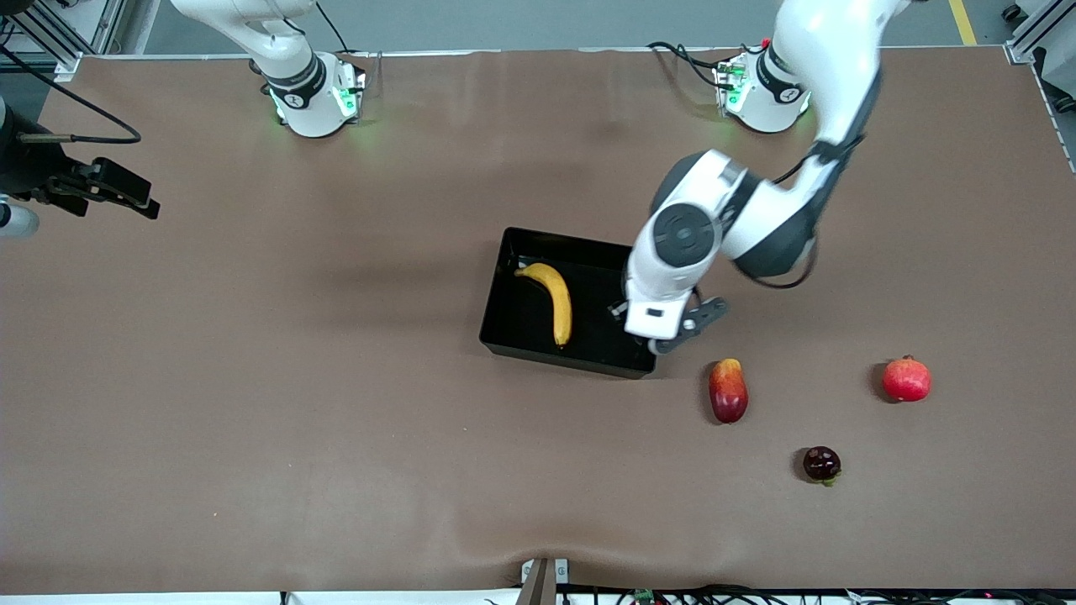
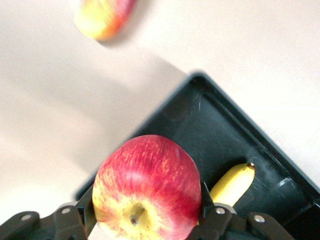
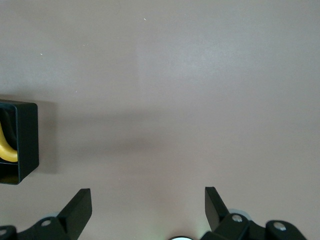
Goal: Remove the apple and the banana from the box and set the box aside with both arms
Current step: 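Lift the apple out of the box with the left gripper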
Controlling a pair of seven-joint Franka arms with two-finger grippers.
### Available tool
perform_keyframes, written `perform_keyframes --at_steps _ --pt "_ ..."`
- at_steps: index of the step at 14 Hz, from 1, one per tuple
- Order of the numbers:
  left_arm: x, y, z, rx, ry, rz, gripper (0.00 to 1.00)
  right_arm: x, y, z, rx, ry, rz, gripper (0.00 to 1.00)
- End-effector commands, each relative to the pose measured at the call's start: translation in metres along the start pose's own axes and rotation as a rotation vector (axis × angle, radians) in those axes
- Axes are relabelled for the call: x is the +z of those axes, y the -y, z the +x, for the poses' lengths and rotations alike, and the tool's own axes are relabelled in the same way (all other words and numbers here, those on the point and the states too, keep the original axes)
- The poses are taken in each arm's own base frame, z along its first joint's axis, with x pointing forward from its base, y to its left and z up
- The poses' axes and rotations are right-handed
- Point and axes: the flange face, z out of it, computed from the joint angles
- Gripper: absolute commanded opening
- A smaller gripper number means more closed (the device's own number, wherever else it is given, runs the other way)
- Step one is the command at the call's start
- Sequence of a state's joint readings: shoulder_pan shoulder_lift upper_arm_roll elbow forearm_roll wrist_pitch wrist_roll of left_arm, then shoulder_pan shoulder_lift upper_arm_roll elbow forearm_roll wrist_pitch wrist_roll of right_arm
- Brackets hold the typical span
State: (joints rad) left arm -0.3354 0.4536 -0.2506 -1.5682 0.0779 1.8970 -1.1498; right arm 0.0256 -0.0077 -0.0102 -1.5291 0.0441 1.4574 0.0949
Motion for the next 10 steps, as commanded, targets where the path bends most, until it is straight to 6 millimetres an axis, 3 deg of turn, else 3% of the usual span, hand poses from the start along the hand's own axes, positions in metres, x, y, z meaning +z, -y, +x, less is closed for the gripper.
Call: perform_keyframes --at_steps 1,4,8,10 --pt "-0.042 0.038 0.029 0.071 -0.034 0.003 0.0 -0.002 0.002 0.001 -0.002 -0.004 0.002 1.0" --pt "-0.07 0.073 0.064 0.114 -0.052 -0.013 0.0 -0.002 0.002 0.001 -0.002 -0.004 0.002 1.0" --pt "-0.089 0.132 0.112 0.191 -0.027 0.014 0.0 -0.002 0.002 0.001 -0.002 -0.004 0.002 1.0" --pt "-0.096 0.161 0.126 0.215 0.014 0.041 0.0 -0.002 0.002 0.001 -0.002 -0.005 0.002 1.0"
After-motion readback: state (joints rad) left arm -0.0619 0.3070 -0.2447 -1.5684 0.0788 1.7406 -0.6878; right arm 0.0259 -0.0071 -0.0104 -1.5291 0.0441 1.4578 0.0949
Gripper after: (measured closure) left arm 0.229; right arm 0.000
